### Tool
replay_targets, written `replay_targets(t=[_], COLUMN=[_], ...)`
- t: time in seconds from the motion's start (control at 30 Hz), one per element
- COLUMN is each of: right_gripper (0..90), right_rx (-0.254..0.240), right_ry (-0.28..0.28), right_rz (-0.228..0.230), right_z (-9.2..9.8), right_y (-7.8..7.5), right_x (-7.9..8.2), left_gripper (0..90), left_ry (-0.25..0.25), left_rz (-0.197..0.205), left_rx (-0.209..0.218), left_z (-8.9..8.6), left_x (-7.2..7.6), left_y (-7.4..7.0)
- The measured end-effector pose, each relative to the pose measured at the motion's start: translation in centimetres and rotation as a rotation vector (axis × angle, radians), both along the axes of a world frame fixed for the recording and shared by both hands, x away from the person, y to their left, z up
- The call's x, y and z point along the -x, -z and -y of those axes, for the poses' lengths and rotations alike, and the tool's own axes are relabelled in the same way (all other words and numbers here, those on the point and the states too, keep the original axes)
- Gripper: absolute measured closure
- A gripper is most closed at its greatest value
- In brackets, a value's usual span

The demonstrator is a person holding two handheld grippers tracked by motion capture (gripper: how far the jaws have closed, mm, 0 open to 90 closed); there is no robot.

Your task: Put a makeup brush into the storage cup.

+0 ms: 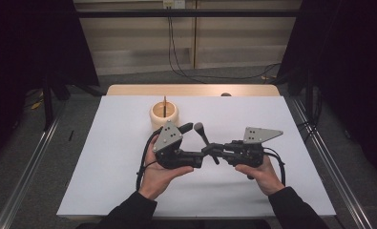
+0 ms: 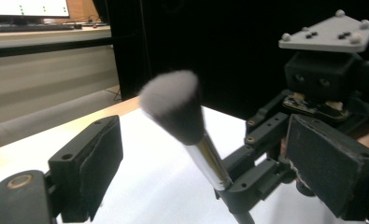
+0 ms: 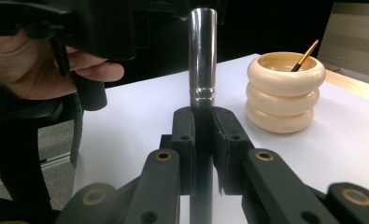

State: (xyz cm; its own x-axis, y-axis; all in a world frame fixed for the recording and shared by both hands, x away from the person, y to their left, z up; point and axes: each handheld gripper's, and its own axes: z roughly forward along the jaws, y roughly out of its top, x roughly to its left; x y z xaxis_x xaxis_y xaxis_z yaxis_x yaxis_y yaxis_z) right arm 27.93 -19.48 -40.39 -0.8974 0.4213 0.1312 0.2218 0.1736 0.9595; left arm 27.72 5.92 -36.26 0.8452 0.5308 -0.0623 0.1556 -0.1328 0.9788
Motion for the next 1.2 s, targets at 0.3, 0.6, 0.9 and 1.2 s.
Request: replay_targets(t=[0.3,0.6,0.9,1.2], right_gripper=[79.6,79.6,79.6,79.6], right_rx=[-0.004,-0.004,-0.001,0.009], right_ry=[0.007,0.017,0.015,0.018], right_rz=[0.002,0.006,0.003,0.007], right_z=[0.0,0.3,0.3,0.3], right_y=[-0.1,-0.3,-0.1,0.0], right_x=[0.1,0.1,0.0,0.0], left_gripper=[29.8,40.4,59.1,73.4], left_ry=[0.032,0.045,0.067,0.098], left_rz=[-0.054,-0.113,-0.124,-0.183], left_rx=[0.004,0.044,0.039,0.081], left_z=[0.5,0.6,1.2,0.9], left_x=[-0.6,-1.2,-1.0,-1.5], left_y=[0.4,1.2,1.4,1.9])
